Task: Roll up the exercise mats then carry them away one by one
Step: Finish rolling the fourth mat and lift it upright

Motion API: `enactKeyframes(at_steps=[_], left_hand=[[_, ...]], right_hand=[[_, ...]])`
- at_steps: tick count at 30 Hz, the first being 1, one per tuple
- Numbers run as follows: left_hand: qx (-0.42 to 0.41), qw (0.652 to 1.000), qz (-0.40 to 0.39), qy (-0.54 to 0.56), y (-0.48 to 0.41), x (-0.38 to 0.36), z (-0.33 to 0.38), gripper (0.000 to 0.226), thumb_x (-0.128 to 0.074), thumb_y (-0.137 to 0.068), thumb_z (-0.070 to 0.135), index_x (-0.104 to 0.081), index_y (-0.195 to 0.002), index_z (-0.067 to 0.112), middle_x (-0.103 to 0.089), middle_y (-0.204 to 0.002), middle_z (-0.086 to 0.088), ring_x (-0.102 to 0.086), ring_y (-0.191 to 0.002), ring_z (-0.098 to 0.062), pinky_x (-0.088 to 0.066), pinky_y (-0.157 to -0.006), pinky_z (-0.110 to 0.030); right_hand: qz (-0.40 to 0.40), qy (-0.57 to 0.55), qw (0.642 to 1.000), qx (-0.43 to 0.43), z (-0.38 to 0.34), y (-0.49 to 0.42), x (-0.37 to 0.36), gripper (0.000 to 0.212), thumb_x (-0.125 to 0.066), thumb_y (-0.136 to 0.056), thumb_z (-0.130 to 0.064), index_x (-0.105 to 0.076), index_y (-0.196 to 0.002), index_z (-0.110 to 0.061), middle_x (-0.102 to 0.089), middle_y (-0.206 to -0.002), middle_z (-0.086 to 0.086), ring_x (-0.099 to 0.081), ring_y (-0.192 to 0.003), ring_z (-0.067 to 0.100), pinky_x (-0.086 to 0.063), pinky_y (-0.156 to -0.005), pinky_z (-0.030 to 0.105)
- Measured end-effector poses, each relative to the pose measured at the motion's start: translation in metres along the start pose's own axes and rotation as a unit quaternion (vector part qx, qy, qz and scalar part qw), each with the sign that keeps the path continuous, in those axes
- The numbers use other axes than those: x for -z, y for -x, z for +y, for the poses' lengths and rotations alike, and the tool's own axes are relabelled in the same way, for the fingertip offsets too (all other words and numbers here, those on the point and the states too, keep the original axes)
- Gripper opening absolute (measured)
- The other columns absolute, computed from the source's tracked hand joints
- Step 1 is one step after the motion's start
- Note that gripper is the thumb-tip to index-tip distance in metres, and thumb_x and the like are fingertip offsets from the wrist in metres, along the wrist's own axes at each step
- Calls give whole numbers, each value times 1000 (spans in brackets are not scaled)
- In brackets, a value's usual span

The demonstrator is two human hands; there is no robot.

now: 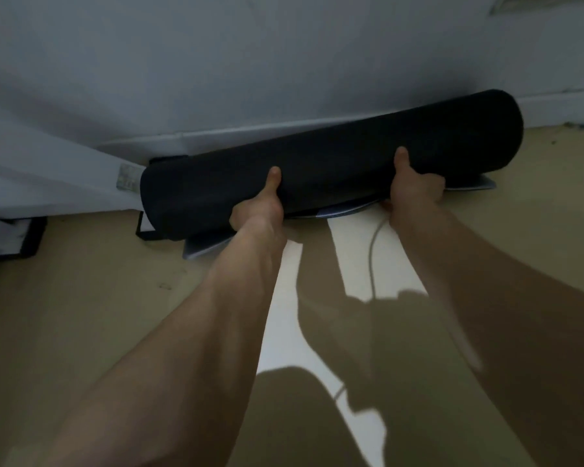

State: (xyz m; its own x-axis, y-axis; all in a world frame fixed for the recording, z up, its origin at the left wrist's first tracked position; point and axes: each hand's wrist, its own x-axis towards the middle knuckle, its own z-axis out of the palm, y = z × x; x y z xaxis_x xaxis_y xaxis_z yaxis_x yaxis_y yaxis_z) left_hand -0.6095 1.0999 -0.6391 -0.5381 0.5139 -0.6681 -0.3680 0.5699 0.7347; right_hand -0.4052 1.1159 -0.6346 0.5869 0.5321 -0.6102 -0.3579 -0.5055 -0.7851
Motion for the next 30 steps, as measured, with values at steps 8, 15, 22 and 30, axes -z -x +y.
enactKeyframes(at_steps=[8, 15, 22, 30], left_hand=[[-131, 983, -10, -127, -31, -4, 7, 72, -84, -76, 45, -59, -129, 3, -70, -120, -16, -68, -110, -34, -55, -99, -45], [-68, 982, -116, -130, -40, 13, 6, 58, -76, -85, 31, -55, -127, -3, -67, -105, -21, -67, -101, -37, -57, -92, -44], [-139, 900, -136, -390, 54, 86, 1, 75, -66, -89, 46, -39, -154, 20, -53, -148, -9, -56, -129, -30, -43, -112, -45], [-53, 826, -155, -539, 223, 147, 35, 63, -66, -94, 34, -46, -151, 15, -56, -147, -8, -52, -134, -26, -39, -107, -31]], right_hand=[[-56, -21, 998, -32, 0, 1, -17, 82, -77, -90, -40, -31, -154, -15, -51, -139, 11, -59, -117, 38, -63, -85, 58], [-31, -6, 999, -27, -4, -5, -35, 75, -74, -91, -35, -36, -150, -11, -54, -141, 16, -58, -119, 39, -56, -98, 59], [-93, 197, 976, -25, -25, 62, 39, 52, -51, -105, -42, -42, -147, -13, -50, -136, 16, -56, -116, 40, -57, -85, 55], [-164, 469, 868, 16, -64, 191, 190, 42, -52, -105, -31, -65, -122, 5, -65, -127, 26, -61, -118, 41, -46, -96, 38]])
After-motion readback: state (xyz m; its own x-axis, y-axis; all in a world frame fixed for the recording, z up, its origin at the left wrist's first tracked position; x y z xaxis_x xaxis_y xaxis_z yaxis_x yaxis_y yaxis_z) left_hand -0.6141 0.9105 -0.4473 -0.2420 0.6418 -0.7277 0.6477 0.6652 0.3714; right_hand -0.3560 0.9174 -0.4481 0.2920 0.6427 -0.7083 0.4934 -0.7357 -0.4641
